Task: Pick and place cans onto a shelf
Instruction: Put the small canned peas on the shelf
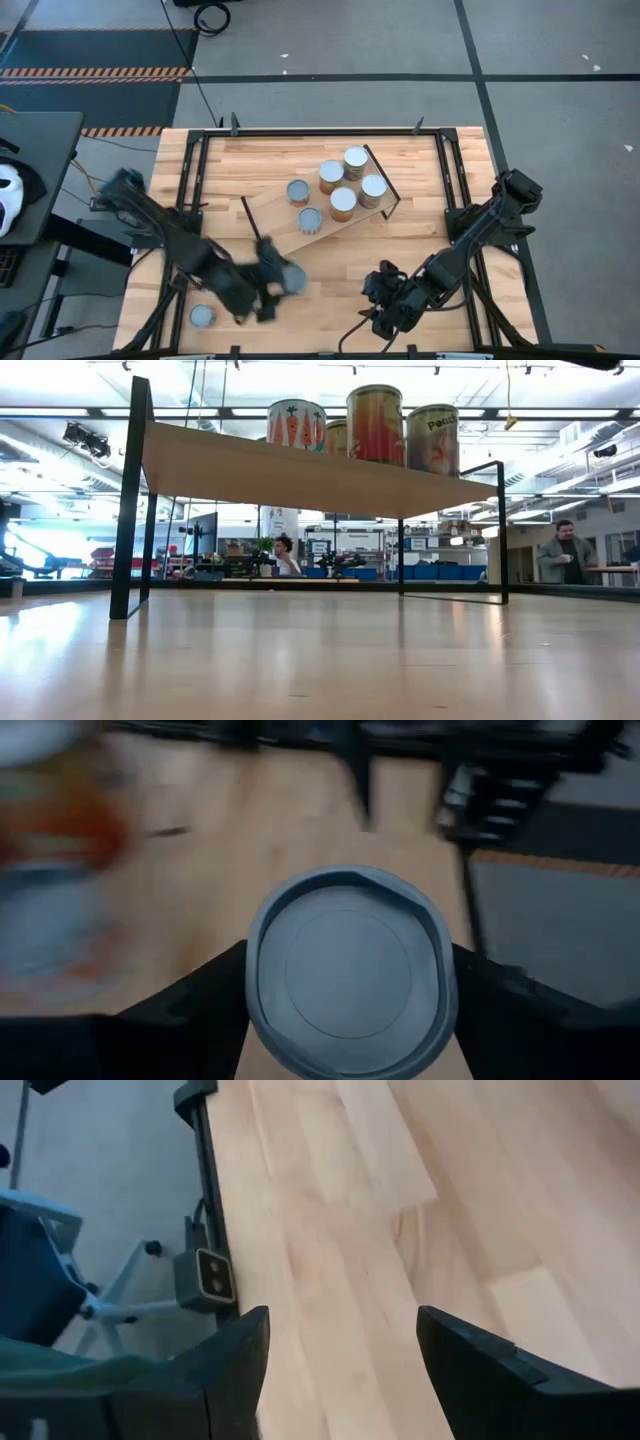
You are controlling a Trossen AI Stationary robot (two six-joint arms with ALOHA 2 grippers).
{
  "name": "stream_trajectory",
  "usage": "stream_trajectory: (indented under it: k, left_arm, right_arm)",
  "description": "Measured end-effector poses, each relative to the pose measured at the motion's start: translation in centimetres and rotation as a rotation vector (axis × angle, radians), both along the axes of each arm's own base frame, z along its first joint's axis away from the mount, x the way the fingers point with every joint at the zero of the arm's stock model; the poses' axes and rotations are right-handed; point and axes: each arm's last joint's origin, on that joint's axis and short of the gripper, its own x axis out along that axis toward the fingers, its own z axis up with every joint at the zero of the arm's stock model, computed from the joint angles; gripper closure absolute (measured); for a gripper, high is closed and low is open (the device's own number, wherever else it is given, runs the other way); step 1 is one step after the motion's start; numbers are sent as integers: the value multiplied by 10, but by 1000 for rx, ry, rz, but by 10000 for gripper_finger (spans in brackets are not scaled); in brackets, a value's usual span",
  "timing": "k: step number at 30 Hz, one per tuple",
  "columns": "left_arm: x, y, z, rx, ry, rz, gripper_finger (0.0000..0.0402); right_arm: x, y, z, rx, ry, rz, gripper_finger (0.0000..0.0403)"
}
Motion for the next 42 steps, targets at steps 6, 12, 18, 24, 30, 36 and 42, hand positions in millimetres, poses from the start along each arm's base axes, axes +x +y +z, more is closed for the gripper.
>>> stream_trajectory:
  k: [6,12,18,24,30,36,42]
  left_arm:
    - [-41,68,26,133,117,217,118]
    - [-51,105,27,201,195,315,118]
    - [-39,128,-15,152,220,360,118]
    - [-42,142,-38,131,228,429,118]
    - [-41,141,-47,91,221,427,112]
    - [-40,144,-49,124,195,466,88]
    - [-40,148,-49,134,206,481,85]
  right_arm:
    - [15,-10,4,-142,-83,130,142]
    - [36,-31,8,-162,-137,98,142]
    - [49,-48,11,-160,-175,44,142]
    - [53,-50,14,-141,-203,28,142]
    - [54,-50,14,-137,-208,27,142]
    - [54,-49,15,-128,-221,24,136]
    - [55,-49,16,-106,-225,6,131]
